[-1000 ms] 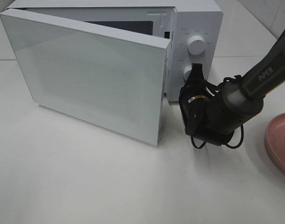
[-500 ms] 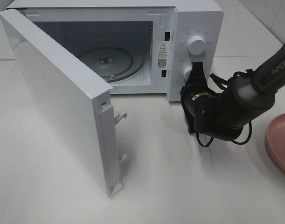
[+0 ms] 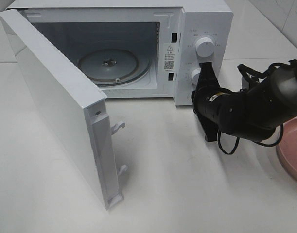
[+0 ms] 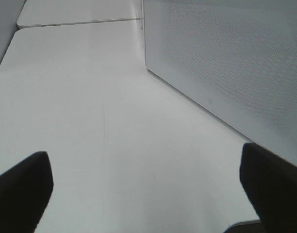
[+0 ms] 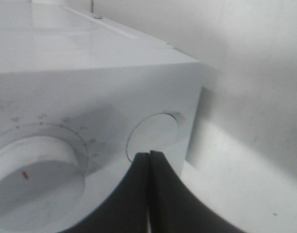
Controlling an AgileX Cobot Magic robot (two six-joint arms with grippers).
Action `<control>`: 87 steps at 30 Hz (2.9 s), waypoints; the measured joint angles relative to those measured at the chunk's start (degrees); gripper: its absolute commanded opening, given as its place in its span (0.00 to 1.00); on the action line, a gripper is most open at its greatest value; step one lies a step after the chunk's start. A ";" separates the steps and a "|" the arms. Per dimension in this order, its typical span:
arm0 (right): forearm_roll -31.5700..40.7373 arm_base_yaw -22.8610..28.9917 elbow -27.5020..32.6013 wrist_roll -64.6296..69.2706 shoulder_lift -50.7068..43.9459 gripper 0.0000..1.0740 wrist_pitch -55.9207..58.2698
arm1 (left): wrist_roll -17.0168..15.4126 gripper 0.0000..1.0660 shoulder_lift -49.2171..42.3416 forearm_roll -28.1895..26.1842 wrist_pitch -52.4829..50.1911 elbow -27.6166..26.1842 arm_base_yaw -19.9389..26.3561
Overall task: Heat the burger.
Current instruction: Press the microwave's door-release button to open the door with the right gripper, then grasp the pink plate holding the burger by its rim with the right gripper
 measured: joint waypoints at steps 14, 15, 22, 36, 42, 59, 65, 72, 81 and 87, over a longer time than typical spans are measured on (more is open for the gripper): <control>-0.23 0.00 4.76 -18.11 -9.11 0.03 14.21 | 0.00 0.92 0.00 0.00 0.00 0.00 0.00; -0.23 -0.06 4.76 -20.34 -9.85 0.04 15.76 | 0.00 0.92 0.00 0.00 0.00 0.00 0.00; -0.80 -2.29 4.81 -33.29 -14.27 0.05 25.95 | 0.00 0.92 0.00 0.00 0.00 0.00 0.00; -23.09 -6.76 4.81 -49.73 -25.50 0.07 54.09 | 0.00 0.92 0.00 0.00 0.00 0.00 0.00; -29.22 -6.76 4.87 -51.17 -28.36 0.09 61.13 | 0.00 0.92 0.00 0.00 0.00 0.00 0.00; -44.92 -6.76 4.87 -53.92 -39.36 0.15 78.55 | 0.00 0.92 0.00 0.00 0.00 0.00 0.00; -47.96 -6.88 4.87 -53.92 -42.91 0.18 81.99 | 0.00 0.92 0.00 0.00 0.00 0.00 0.00; -48.87 -10.94 4.87 -53.92 -44.00 0.27 85.03 | 0.00 0.92 0.00 0.00 0.00 0.00 0.00; -50.76 -17.70 4.87 -55.41 -44.00 0.67 86.75 | 0.00 0.92 0.00 0.00 0.00 0.00 0.00; -52.48 -17.93 4.87 -55.63 -44.00 0.89 86.86 | 0.00 0.92 0.00 0.00 0.00 0.00 0.00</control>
